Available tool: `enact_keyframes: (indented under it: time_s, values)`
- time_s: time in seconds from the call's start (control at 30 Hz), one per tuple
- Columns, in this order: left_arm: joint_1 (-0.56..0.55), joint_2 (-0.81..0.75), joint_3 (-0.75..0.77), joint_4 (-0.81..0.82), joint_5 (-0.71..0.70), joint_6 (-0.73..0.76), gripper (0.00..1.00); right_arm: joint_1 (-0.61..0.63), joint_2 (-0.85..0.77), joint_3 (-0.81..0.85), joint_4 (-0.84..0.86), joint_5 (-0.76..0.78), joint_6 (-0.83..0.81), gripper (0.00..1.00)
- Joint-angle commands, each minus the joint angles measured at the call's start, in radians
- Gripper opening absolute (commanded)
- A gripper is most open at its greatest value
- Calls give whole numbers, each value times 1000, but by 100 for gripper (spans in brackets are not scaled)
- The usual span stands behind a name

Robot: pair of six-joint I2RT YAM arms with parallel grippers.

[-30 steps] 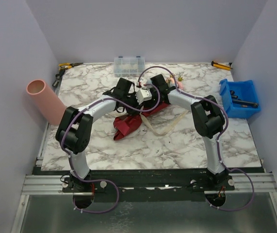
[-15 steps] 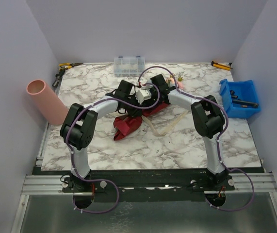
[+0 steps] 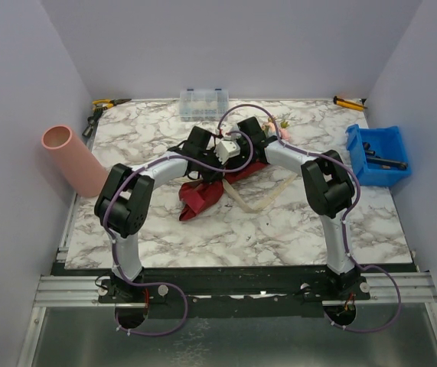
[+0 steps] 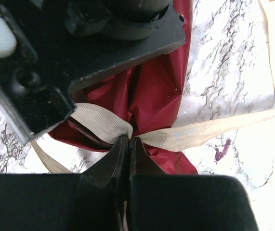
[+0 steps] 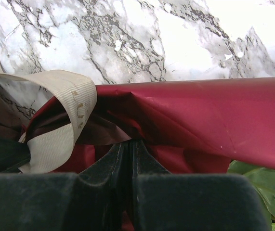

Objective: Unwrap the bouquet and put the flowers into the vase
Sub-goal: Untie the ribbon from the wrapping paper.

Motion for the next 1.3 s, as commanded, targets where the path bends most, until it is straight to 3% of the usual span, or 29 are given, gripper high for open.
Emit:
enact_keyframes:
  time_s: [0.0,0.2,0.37,0.63,1.13,1.27]
  values:
    - [-11,-109,59,0,43,-57,0,5,166,-93,-241,111,-21,10]
    - [-11,-130,79,-3,63,-84,1,5,166,-94,-240,112,-22,10]
    - [-11,-150,66,3,64,-102,15,4,166,-94,-240,112,-22,10]
    - [-14,-199,14,54,92,-122,18,5,168,-93,-242,112,-22,10]
    - [-56,-72,-26,13,-75,-74,18,5,168,-91,-244,112,-21,10]
    - [-56,-50,-21,13,-119,-73,22,5,168,-91,-243,111,-21,10]
